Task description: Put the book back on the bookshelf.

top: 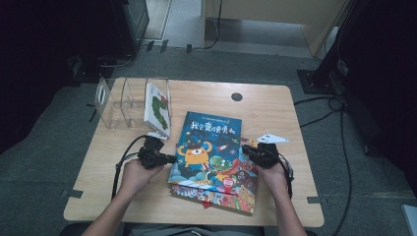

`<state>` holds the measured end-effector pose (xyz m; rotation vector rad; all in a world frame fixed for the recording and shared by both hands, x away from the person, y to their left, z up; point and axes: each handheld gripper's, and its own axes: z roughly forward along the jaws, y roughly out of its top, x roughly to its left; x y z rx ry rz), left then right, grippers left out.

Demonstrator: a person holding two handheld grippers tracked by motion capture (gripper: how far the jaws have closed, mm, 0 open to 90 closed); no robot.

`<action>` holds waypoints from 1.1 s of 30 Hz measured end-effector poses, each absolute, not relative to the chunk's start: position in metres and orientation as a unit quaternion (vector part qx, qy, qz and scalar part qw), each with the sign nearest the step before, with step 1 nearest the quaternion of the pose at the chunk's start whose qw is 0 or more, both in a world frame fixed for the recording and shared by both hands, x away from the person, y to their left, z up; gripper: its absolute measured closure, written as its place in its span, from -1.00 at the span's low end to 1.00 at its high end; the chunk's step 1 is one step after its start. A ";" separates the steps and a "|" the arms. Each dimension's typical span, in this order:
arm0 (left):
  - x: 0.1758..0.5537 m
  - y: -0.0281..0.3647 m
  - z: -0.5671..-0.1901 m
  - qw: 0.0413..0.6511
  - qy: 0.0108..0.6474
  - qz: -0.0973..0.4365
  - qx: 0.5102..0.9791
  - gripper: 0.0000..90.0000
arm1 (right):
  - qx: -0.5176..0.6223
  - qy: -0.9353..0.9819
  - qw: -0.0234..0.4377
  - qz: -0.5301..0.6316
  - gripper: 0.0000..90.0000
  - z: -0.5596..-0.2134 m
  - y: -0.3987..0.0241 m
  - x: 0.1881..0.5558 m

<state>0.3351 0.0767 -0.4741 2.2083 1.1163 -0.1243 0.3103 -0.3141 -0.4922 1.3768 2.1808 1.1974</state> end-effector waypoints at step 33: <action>0.313 0.042 -0.482 0.320 0.375 -0.073 0.867 1.00 | 0.512 0.749 0.154 0.391 0.88 -0.500 -0.327 0.320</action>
